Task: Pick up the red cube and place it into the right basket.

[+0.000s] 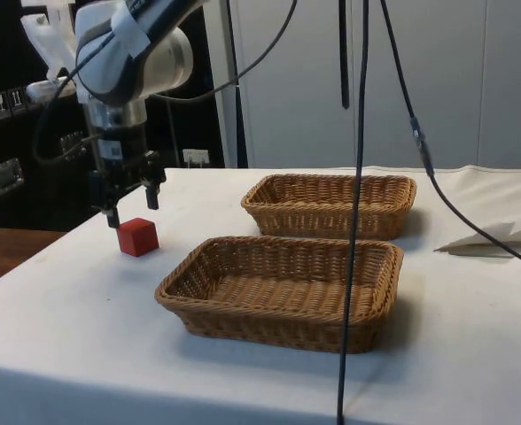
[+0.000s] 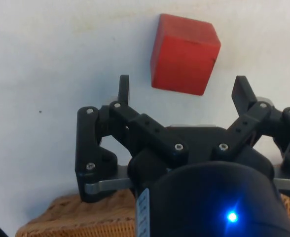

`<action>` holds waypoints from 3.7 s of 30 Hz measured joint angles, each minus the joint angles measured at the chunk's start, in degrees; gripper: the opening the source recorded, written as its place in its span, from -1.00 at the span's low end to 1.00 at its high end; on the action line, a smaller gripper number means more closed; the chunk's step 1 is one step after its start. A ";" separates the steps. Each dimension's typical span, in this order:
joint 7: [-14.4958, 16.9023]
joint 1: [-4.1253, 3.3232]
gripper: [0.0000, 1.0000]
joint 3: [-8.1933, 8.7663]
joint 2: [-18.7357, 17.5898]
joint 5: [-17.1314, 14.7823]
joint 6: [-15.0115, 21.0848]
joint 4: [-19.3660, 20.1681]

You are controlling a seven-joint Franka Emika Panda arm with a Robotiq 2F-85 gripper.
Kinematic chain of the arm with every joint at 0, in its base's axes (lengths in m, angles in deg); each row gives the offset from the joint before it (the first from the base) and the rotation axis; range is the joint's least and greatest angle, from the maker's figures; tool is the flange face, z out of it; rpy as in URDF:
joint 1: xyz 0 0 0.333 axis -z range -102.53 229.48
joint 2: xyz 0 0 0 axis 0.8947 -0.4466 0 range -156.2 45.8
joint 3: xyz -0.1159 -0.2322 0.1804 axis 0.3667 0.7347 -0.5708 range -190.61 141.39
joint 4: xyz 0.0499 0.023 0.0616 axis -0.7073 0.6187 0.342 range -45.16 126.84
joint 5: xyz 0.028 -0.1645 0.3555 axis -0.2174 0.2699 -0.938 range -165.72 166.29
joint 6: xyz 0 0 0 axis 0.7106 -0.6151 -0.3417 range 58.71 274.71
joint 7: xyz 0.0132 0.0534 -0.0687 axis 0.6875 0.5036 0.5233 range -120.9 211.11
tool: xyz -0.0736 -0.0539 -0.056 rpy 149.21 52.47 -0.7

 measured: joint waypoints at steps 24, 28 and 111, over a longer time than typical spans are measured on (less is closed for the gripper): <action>-0.29 1.20 0.97 0.17 -6.53 -1.95 0.57 -5.33; -0.46 1.15 0.45 0.17 -6.88 -1.95 0.63 -5.44; 2.92 -2.64 -0.94 2.86 28.59 11.52 -3.04 26.99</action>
